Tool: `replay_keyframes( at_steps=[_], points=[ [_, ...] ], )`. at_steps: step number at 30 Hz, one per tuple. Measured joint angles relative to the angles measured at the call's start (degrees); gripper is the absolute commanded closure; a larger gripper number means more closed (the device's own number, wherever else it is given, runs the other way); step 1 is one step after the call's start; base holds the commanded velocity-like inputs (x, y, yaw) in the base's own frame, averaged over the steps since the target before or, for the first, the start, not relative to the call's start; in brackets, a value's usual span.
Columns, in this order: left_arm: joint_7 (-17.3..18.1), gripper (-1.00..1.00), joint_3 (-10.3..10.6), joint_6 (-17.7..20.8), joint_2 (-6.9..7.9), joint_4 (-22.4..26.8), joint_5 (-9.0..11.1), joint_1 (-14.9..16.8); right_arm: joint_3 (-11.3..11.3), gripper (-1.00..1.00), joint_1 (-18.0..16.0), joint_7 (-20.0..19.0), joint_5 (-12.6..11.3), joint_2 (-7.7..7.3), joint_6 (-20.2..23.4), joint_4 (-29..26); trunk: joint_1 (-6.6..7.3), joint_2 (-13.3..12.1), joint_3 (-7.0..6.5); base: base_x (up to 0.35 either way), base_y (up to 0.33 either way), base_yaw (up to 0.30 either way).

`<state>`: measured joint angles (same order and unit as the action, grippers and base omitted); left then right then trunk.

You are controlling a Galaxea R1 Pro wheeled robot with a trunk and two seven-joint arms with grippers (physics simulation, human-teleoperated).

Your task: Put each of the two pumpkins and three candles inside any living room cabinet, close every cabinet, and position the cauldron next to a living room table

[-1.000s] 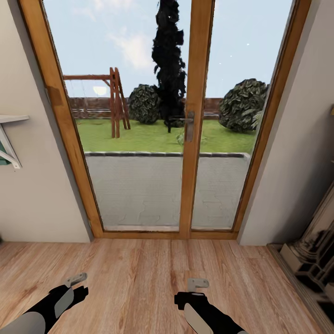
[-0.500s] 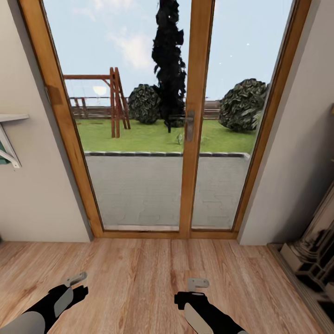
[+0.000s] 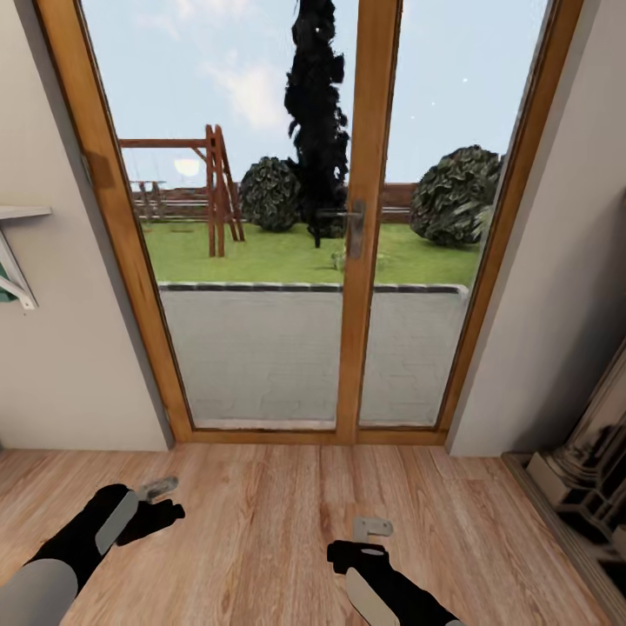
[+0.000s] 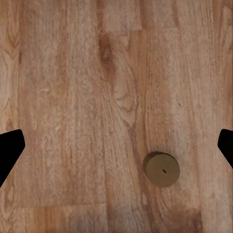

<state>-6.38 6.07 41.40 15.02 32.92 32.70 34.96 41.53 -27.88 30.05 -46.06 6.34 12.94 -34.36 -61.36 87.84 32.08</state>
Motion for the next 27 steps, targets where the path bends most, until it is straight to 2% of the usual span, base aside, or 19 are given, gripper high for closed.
replay_keyframes(
  at_steps=[4,13,27],
  points=[
    [0.5,-1.00,-0.1,3.2,0.52,3.1,0.1,0.0,-0.2,-1.00,0.0,0.1,0.0,0.13,-0.1,2.5,-0.88,1.6,0.72,0.000,0.000,0.000],
    [0.6,-1.00,0.0,5.8,0.00,4.0,0.1,0.0,-0.6,-1.00,0.0,0.3,0.0,0.20,-3.2,13.0,-2.86,5.2,2.34,0.000,0.000,0.000],
    [0.6,-1.00,0.0,6.0,-0.62,5.9,0.1,0.0,-0.7,-1.00,0.0,0.1,-0.1,0.20,-3.9,14.0,-5.93,10.8,4.86,0.000,0.000,0.000]
  ],
)
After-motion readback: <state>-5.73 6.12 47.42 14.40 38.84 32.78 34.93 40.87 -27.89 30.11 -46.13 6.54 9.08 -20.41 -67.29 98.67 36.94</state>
